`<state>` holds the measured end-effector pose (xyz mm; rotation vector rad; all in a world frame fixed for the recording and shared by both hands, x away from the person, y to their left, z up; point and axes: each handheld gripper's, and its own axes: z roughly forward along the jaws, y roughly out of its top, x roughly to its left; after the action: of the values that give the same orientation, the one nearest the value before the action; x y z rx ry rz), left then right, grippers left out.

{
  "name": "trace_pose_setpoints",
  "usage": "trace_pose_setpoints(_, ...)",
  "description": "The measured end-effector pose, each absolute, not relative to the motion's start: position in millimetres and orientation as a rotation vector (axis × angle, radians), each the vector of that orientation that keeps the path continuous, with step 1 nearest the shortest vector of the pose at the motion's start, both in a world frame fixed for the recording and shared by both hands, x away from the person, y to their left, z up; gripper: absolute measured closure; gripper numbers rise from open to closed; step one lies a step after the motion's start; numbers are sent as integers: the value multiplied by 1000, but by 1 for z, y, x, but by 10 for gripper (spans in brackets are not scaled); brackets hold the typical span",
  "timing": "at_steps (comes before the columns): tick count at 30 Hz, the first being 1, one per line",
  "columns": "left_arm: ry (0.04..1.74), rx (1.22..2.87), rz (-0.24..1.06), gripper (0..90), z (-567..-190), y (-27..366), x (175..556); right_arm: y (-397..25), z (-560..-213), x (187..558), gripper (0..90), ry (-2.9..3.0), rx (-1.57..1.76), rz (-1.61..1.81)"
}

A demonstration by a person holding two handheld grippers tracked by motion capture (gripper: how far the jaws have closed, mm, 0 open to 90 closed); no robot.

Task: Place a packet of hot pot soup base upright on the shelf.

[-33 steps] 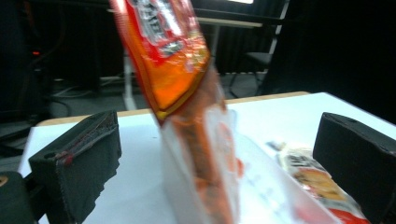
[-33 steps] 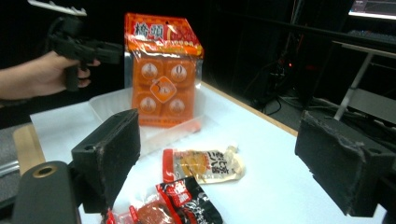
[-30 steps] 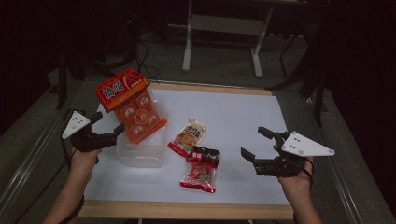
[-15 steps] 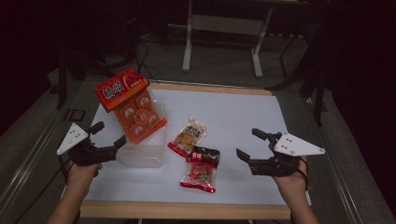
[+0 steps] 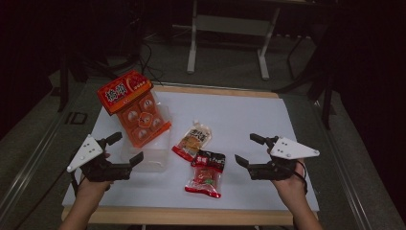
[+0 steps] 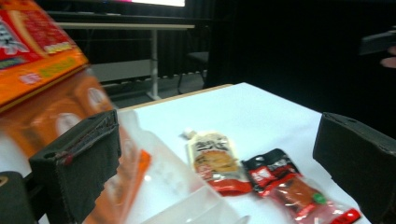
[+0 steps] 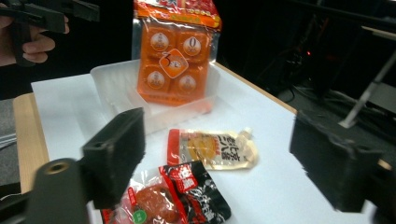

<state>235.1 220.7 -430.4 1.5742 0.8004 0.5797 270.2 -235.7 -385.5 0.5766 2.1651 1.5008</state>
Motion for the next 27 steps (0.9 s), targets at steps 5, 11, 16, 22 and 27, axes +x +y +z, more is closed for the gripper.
trace_pose_setpoints(5, 752, 1616, 571, 15, -438, 203, 228, -232, -394, 278, 128, 2209, 651, 1495)
trace_pose_setpoints(11, 685, 1675, 544, 15, -453, 181, 222, -225, -410, 288, 106, 2272, 704, 1508)
trace_pose_setpoints(16, 650, 1698, 525, 15, -461, 171, 221, -218, -428, 299, 133, 2330, 719, 1449)
trace_pose_setpoints(22, 639, 1722, 505, 15, -470, 167, 222, -212, -453, 314, 163, 2406, 709, 1397)
trace_pose_setpoints(27, 646, 1738, 521, 15, -474, 168, 222, -209, -468, 325, 193, 2432, 720, 1377)
